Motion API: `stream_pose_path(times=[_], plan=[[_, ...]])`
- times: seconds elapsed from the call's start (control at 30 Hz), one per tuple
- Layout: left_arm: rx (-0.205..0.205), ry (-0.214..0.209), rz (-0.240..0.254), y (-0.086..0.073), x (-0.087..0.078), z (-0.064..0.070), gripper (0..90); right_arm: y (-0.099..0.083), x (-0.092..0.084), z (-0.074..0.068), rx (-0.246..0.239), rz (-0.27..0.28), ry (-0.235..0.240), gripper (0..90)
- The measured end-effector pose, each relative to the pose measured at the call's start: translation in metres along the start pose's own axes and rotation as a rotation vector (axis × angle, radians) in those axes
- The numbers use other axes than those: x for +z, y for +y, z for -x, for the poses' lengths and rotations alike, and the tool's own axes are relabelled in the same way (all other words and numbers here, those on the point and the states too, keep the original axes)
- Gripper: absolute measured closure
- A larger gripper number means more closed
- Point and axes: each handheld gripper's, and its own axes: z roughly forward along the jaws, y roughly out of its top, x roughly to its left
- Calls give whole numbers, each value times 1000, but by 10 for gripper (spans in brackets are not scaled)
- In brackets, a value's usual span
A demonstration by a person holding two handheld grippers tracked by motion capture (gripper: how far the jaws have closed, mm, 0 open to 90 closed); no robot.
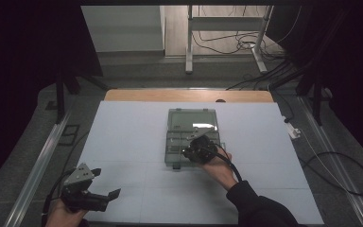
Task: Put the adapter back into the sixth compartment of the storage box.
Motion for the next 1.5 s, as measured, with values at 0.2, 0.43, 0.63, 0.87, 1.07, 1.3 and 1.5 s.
stream_pose_path(times=[0.2,0.43,0.63,0.87,1.07,1.3,1.5], plan=[[2,-2,-1,0,0,0,12,-2,6,-2,-12,-25,-6,716],[-2,-4,0,0,0,0,13,0,1,-1,-3,-8,-6,620],[-4,-5,1,0,0,0,14,1,-6,2,14,-1,2,520],[-3,-6,0,0,0,0,15,0,-14,2,34,0,34,425],[-3,-6,1,0,0,0,15,0,-21,-1,34,3,47,339],[-4,-7,4,0,0,0,16,-2,-27,-3,25,8,58,275],[1,-7,1,0,0,0,16,-5,-32,-2,47,4,80,257]])
